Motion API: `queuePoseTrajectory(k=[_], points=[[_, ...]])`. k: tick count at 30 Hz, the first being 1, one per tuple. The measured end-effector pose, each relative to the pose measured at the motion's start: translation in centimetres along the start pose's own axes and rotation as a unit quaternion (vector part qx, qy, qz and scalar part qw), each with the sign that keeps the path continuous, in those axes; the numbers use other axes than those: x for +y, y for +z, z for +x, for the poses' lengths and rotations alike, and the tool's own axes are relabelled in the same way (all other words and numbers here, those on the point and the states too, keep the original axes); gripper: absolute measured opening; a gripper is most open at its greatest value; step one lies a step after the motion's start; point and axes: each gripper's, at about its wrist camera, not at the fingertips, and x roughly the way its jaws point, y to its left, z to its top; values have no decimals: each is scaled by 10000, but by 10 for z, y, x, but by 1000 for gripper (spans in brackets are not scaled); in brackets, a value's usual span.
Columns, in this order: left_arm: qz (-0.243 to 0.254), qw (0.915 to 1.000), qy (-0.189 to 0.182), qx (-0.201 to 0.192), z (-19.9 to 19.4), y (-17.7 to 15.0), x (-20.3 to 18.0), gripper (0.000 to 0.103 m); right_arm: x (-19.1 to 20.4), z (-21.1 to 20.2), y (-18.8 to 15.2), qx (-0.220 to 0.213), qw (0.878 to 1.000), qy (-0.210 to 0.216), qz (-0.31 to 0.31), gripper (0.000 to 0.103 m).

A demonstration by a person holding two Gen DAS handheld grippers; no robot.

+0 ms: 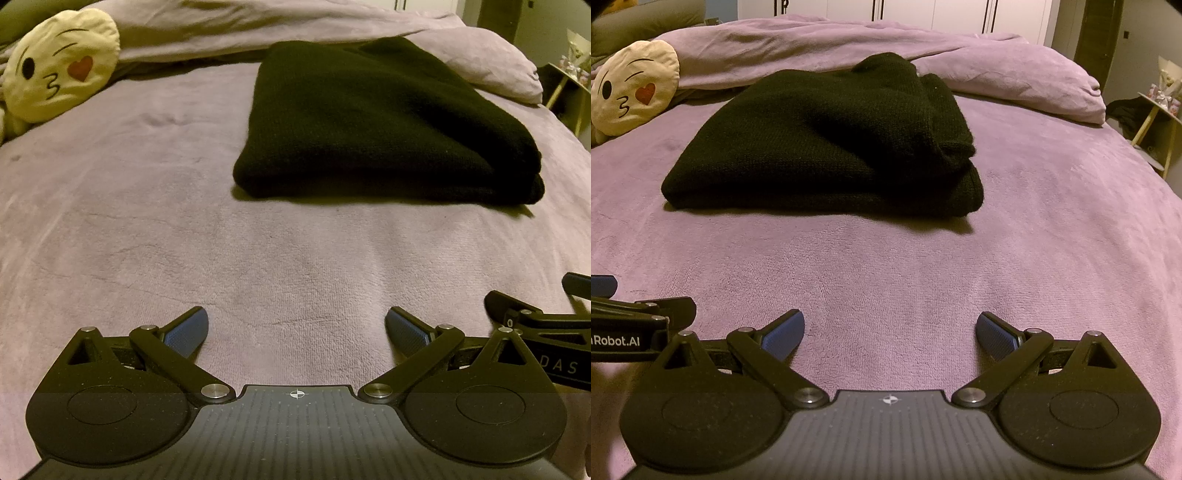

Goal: Fold small clothes

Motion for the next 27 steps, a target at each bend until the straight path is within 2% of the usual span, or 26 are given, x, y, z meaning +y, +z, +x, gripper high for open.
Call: queuePoseTrajectory(k=[27], points=[[-20,10000,-23,35,2,2,1,103,0,0,0,0,10000,-1,-4,99]])
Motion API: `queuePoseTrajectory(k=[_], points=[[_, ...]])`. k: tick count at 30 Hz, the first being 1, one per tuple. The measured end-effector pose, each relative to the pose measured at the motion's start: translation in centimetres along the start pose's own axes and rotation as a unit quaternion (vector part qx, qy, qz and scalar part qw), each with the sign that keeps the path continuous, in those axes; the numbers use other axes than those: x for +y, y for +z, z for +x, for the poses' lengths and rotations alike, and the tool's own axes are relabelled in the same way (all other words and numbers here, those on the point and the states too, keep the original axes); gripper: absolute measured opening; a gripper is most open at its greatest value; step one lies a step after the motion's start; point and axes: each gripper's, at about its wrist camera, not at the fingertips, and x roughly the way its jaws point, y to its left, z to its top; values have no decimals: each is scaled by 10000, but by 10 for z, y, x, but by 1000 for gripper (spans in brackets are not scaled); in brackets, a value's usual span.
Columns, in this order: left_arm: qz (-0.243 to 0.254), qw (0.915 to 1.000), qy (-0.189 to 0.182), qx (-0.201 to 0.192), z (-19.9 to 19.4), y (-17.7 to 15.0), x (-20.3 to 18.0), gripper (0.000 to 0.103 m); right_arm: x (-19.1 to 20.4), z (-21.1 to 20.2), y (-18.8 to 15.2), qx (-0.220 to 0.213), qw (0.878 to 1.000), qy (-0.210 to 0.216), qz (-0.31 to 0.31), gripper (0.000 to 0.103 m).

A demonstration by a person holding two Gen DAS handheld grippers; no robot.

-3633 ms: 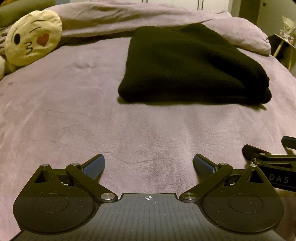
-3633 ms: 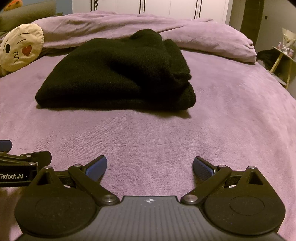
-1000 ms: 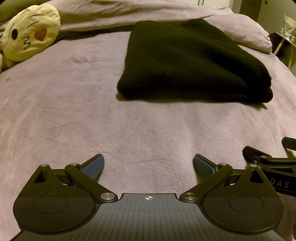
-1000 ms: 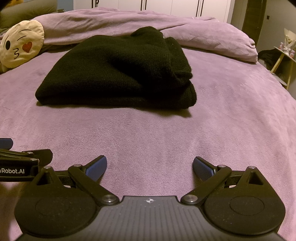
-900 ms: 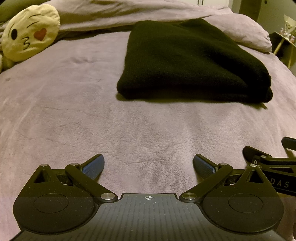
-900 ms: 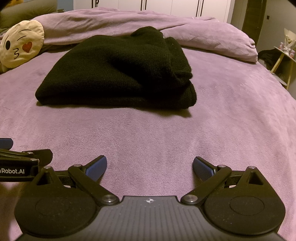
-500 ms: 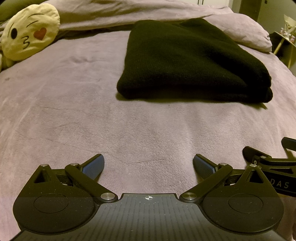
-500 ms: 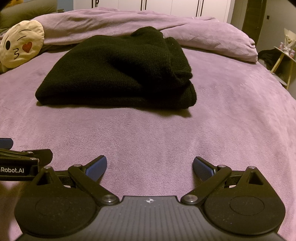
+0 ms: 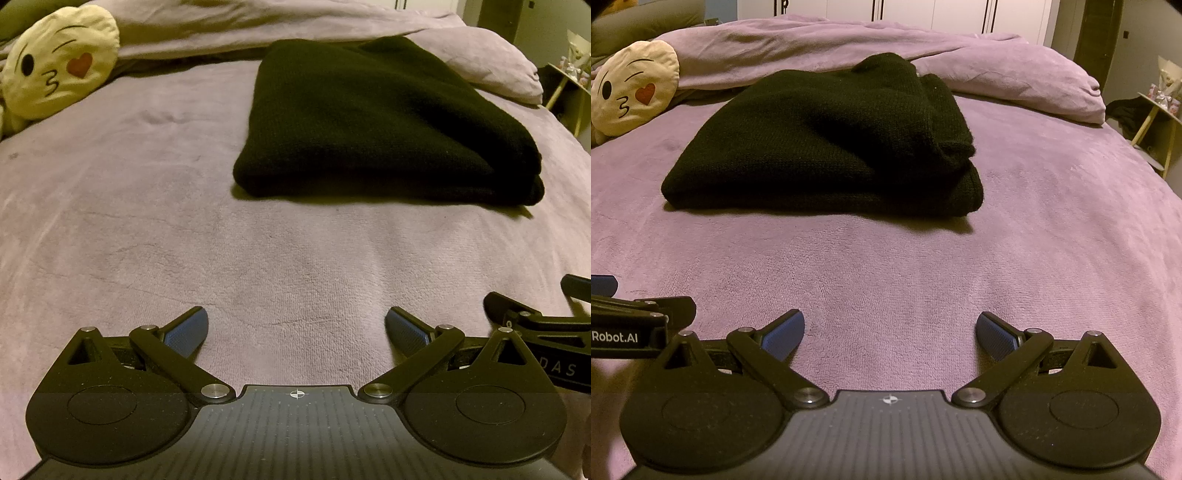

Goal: Fold small clothes

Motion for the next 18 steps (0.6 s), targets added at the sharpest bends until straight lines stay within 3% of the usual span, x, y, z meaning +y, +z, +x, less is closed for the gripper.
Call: queuePoseTrajectory(k=[18], points=[[47,10000,-4,-62,-1,-4,-1,103,-1,0,0,1,10000,5,-1,99]])
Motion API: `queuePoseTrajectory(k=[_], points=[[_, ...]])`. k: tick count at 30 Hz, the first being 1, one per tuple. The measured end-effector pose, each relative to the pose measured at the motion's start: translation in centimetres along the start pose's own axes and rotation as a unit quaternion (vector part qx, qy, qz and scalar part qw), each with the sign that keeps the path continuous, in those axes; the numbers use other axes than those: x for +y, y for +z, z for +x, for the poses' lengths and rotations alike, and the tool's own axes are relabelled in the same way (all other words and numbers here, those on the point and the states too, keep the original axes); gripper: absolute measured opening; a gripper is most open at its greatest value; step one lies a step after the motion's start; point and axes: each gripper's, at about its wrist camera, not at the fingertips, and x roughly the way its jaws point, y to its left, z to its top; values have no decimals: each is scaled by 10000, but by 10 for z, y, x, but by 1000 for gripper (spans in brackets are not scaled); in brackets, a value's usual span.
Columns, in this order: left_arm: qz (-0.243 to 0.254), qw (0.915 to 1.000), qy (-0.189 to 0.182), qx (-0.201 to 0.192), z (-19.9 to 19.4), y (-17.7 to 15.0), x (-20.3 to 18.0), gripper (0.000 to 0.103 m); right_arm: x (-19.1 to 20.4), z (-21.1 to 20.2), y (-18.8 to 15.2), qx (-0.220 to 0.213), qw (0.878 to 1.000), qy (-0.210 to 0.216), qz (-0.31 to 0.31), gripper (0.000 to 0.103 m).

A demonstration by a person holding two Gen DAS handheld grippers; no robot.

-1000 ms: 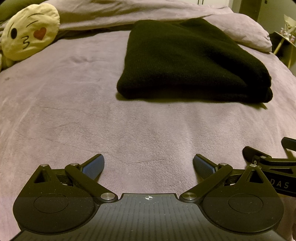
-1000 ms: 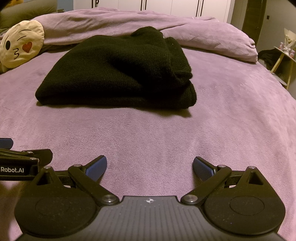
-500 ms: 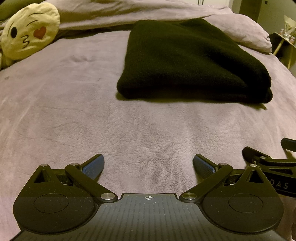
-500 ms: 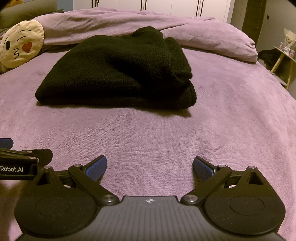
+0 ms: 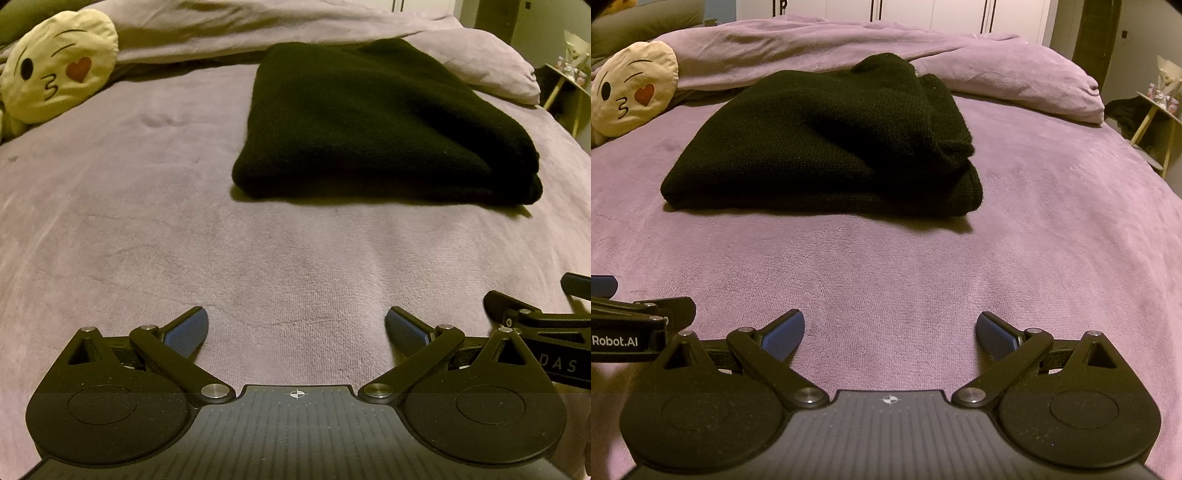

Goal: Fold small clothes

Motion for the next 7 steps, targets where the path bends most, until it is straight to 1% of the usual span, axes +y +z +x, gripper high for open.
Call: queuePoseTrajectory(k=[7], points=[[2,10000,-5,-8,0,0,0,103,0,0,0,-3,10000,1,-1,99]])
